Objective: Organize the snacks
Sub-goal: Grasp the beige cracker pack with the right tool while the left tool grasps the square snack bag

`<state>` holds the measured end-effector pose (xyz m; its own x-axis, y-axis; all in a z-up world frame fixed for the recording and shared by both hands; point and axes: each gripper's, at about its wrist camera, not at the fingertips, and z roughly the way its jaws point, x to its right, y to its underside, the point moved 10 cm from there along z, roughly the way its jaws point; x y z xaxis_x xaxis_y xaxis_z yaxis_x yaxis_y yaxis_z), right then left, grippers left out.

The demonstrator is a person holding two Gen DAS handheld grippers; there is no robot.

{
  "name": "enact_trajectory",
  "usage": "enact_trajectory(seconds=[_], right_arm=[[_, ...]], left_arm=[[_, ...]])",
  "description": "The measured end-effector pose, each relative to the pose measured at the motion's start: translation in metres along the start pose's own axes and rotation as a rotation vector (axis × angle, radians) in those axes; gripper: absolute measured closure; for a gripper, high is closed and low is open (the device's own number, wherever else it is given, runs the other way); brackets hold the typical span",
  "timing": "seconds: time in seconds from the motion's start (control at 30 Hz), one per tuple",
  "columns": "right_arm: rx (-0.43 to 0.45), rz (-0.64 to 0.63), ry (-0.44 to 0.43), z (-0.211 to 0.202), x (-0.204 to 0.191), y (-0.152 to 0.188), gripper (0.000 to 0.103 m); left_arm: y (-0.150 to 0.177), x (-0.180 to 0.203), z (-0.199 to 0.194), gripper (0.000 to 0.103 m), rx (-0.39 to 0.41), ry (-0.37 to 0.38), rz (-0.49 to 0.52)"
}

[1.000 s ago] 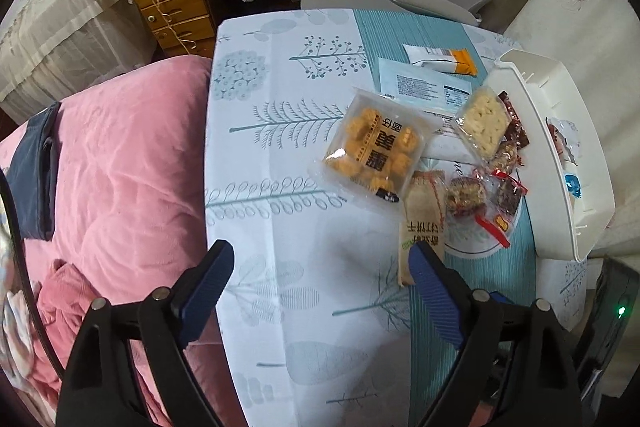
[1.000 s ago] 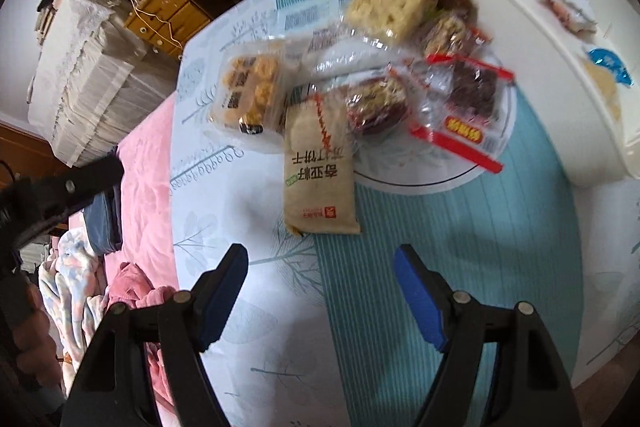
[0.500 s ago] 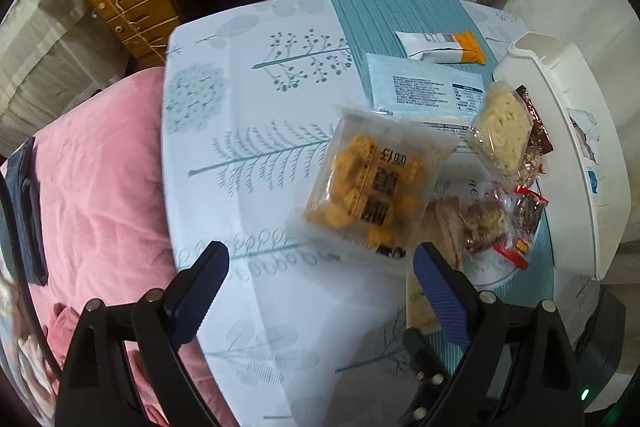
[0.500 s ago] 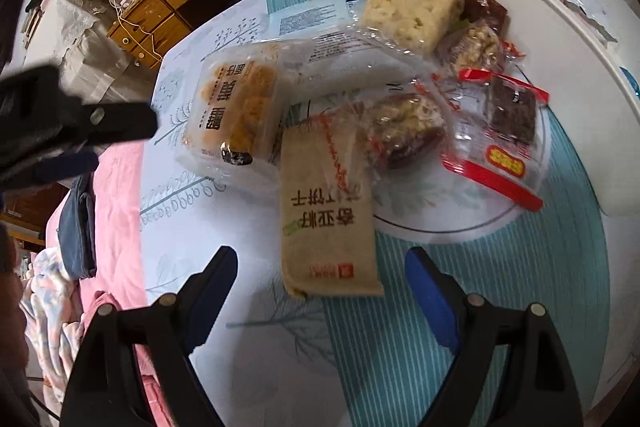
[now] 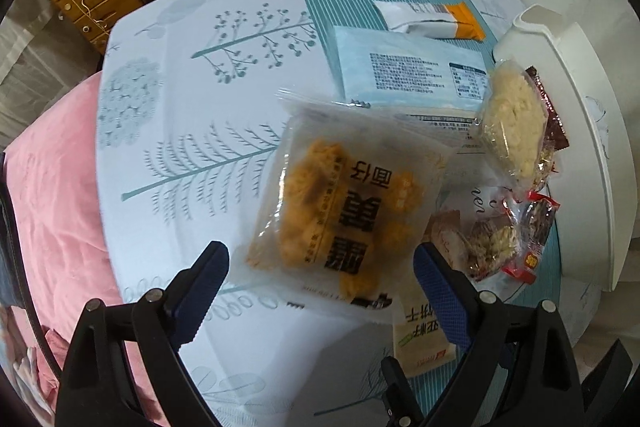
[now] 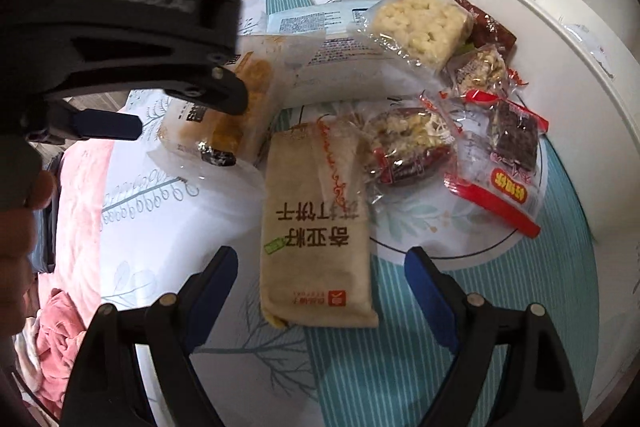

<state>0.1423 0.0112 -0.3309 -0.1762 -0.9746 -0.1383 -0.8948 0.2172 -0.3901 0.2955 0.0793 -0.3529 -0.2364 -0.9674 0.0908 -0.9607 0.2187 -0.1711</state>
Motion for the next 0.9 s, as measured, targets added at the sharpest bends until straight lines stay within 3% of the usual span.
enact_trajectory(seconds=[0.37,0.4,0.57,0.7,0.9], right_arm=[[-0.007,-0.025,-0.005,0.005,0.0,-0.001,0.028],[-0.006,-0.03,-0.004,0.005,0.0,-0.001,0.029],[0.0,-0.073,0.015,0.005,-0.005,-0.001,0.034],[-0.002,-0.132,0.046,0.005,-0.008,0.001,0.043],[-0.015,-0.148,0.028,0.003,-0.008,0.002,0.049]], left_arm=[[-0.01,0.007,0.022,0.005,-0.004,-0.016,0.011],[-0.006,0.006,0.024,0.005,-0.053,-0.022,0.04],[-0.011,0.01,0.036,0.005,-0.054,-0.017,0.026],[-0.012,0.013,0.04,0.012,-0.059,0.021,-0.005],[-0.008,0.012,0.039,0.021,-0.053,0.016,-0.011]])
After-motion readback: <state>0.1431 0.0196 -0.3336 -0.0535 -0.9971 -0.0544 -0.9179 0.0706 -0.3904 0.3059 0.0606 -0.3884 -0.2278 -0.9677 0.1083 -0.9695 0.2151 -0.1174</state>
